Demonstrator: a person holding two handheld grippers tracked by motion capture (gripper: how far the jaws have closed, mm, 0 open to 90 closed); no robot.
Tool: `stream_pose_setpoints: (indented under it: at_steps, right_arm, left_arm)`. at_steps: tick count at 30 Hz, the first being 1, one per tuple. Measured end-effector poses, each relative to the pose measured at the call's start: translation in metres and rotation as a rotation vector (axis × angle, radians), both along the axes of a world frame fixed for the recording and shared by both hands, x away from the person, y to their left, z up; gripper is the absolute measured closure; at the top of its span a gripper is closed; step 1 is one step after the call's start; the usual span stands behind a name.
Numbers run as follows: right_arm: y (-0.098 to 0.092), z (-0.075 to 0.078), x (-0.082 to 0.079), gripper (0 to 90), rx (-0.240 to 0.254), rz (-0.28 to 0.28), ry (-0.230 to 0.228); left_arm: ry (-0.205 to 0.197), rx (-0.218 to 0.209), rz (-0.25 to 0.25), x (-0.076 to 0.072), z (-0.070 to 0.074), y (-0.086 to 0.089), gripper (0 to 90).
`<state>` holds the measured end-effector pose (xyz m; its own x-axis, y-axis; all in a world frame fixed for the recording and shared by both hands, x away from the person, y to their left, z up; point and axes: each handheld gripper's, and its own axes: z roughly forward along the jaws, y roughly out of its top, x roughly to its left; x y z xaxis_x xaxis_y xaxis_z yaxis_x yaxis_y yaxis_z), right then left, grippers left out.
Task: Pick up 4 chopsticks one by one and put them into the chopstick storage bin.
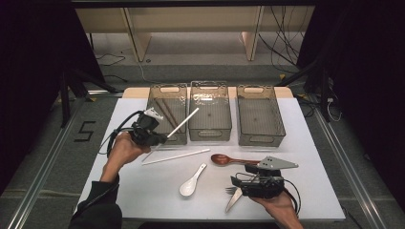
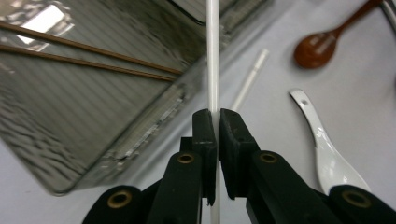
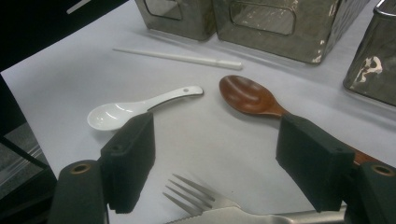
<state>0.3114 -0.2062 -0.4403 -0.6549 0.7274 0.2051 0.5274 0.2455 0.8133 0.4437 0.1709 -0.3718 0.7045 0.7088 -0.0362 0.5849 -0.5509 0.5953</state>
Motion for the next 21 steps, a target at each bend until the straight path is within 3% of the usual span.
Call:
stream_pose_setpoints:
  at_steps: [8,21]
  right_arm:
    - [0.0,0.0,0.0,29.0,0.002,0.0,-0.002]
    - [0.0,0.0,0.0,29.0,0.004,0.004,0.003]
  left_arm:
    - [-0.055,-0.013,0.085,0.029,0.011,0.011,85.0]
    - [-0.092,0.029,0.153,0.062,0.015,0.013,84.9]
